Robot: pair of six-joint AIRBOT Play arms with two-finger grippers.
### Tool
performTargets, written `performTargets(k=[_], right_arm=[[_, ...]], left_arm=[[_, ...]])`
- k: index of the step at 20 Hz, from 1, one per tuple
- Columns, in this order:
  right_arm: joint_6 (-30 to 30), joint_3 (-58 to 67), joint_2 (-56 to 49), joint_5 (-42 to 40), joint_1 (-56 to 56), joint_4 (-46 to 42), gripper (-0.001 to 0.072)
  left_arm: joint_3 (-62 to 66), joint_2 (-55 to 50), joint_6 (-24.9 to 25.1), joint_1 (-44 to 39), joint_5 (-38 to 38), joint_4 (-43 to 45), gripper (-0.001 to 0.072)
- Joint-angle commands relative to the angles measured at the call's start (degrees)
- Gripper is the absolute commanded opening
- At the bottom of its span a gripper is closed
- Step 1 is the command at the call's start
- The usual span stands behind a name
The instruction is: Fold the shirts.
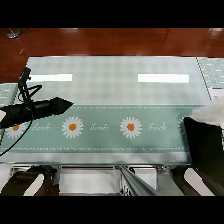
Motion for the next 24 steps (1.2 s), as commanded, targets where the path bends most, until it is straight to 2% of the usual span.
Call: performTargets(k=[1,3,4,6,8,9,10,11,12,13,14,15,17,18,20,21,24], right_arm=[[-1.22,-20.87,14.38,2.21,-14.86,-7.54,0.0024],[-1.29,-31.74,21.29,2.08,-21.42,-12.83,0.0048],[-2.21,-36.41,23.76,1.75,-24.13,-14.84,0.0209],[-2.58,-40.79,24.76,1.05,-25.90,-13.40,0.0642],[-3.04,-37.94,21.00,-3.10,-25.88,-1.77,0.0629],[-2.38,-34.49,17.90,-6.49,-25.86,6.91,0.0601],[-2.82,-30.62,14.43,-10.86,-24.83,18.91,0.0411],[-4.96,-27.69,11.54,-16.90,-22.29,32.09,0.0117],[-9.53,-26.34,9.68,-26.38,-17.33,45.99,0.0022],[-12.90,-25.99,8.24,-37.29,-8.02,54.51,0.0022],[-13.68,-25.09,6.29,-45.64,3.26,52.57,0.0022],[-13.92,-23.61,3.43,-49.33,13.03,44.74,0.0022],[-11.82,-20.57,-5.01,-47.47,29.18,22.86,0.0022],[-8.76,-20.37,-9.46,-45.22,34.73,11.93,0.0023],[-1.64,-20.39,-17.90,-38.95,39.87,-4.61,0.0023],[-0.42,-20.76,-21.31,-36.63,40.30,-8.02,0.0022],[-0.17,-22.36,-26.38,-36.17,40.19,-9.77,0.0022]], left_arm=[[-0.02,-0.07,0.04,-0.04,0.07,0.00,0.0020],[-0.02,-0.07,0.02,-0.04,0.07,0.00,0.0021],[-0.02,-0.07,0.02,-0.04,0.07,0.00,0.0020],[0.00,-0.04,0.02,-0.04,0.50,0.00,0.0021],[1.16,-0.42,0.52,0.22,2.56,-0.02,0.0021],[3.52,-1.36,1.49,0.68,2.67,-0.02,0.0020],[7.02,-2.95,1.97,1.22,2.36,-0.02,0.0020],[12.07,-5.57,1.97,1.27,2.56,-0.02,0.0019],[18.03,-9.20,1.99,0.70,2.54,0.00,0.0018],[25.51,-14.21,1.97,-0.55,1.97,0.17,0.0018],[32.76,-19.21,1.86,-1.90,-0.31,0.46,0.0018],[39.98,-24.30,0.57,-3.48,-4.00,1.49,0.0018],[46.71,-30.58,-3.34,-6.88,-8.09,8.00,0.0018],[45.81,-31.58,-7.06,-8.28,-8.24,14.58,0.0018],[38.36,-31.65,-17.99,-10.32,-7.72,29.79,0.0019],[34.58,-31.67,-19.80,-10.38,-7.72,33.16,0.0019],[29.88,-31.78,-19.82,-9.29,-7.45,35.17,0.0020]])
